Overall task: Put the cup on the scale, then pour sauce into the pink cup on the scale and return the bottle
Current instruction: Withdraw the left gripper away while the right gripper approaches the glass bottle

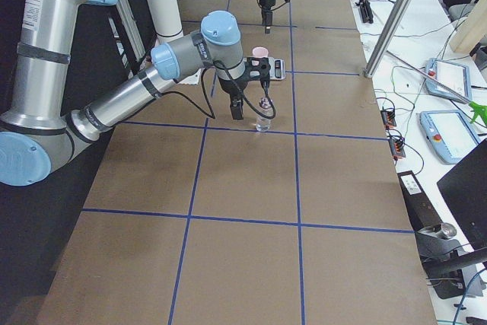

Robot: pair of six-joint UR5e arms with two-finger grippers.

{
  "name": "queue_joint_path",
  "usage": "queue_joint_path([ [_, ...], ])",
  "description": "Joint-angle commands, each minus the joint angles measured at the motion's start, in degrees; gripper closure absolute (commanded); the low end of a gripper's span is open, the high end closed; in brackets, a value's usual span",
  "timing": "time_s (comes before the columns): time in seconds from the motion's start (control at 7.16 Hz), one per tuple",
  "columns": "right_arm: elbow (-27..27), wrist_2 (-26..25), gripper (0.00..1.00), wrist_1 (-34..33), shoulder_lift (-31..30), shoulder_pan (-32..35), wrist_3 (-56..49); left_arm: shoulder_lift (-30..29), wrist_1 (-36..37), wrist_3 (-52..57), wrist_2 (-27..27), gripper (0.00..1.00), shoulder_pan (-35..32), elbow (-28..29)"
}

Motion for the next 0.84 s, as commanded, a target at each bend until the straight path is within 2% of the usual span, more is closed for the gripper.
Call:
queue_joint_path([
  [0.0, 6.6, -6.5, 0.00, 0.3, 0.4, -11.2, 13.8, 4.1, 3.1, 5.0, -1.2, 0.00, -3.4, -6.1],
  [0.14, 8.4, -15.0, 0.00, 3.1, 0.6, -20.1, 22.9, 5.1, 3.3, 7.7, -1.2, 0.00, -5.2, -6.5],
  [0.28, 8.3, -21.7, 0.00, 9.1, 0.5, -28.0, 33.7, 6.7, 3.3, 10.3, -1.3, 0.00, -6.6, -7.4],
  [0.42, 8.2, -32.3, 0.00, 12.3, 0.5, -37.6, 42.0, 8.2, 4.5, 13.0, -1.3, 0.00, -8.2, -8.9],
  [0.56, 7.2, -41.1, 0.00, 15.2, 0.4, -45.2, 48.5, 8.5, 8.0, 18.0, -1.3, 0.00, -10.0, -10.4],
  [0.7, 3.3, -47.9, 0.00, 20.7, -0.3, -50.4, 50.7, 9.3, 10.6, 23.4, -1.3, 0.00, -11.5, -10.8],
])
